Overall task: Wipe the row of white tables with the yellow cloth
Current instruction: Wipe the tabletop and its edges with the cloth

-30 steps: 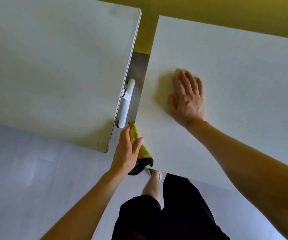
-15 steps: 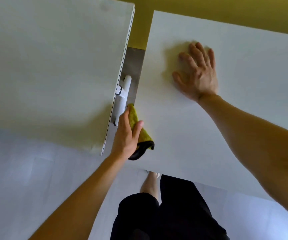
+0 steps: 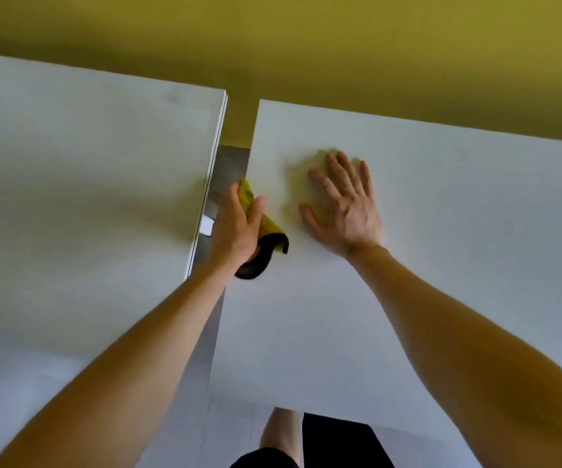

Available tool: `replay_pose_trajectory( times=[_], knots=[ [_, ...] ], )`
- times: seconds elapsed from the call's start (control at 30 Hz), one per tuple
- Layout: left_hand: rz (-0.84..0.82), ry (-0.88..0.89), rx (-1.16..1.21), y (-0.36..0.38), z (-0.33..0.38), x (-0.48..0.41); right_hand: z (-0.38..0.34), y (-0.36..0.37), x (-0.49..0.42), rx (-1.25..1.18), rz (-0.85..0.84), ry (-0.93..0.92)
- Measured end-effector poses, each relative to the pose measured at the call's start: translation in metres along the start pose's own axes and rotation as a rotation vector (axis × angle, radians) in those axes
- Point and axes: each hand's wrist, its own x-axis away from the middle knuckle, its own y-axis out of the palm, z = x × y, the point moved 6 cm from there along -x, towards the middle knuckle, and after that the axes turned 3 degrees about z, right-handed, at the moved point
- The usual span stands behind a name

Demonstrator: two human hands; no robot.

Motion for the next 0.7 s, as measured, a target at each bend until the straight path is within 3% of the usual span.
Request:
replay_pose_trajectory(
  times=[0.13,0.23,0.4,0.53,0.7],
  knots=[
    [0.036,0.04,-0.066,0.013,0.068,-0.125,0.004,0.001,-0.001,-0.028,0.031,0.007],
    [0.034,0.042,-0.058,0.017,0.085,-0.158,0.006,0.001,-0.001,-0.042,0.044,0.004],
    [0.033,0.019,0.009,0.007,0.028,-0.047,0.004,0.005,0.002,-0.029,0.006,0.006],
    [-0.021,-0.129,0.041,-0.008,-0.019,0.065,0.003,0.003,0.002,-0.005,-0.056,-0.005],
    [0.016,-0.074,-0.017,0.0,0.008,0.002,0.005,0.001,0.002,-0.097,0.001,-0.016]
  ],
)
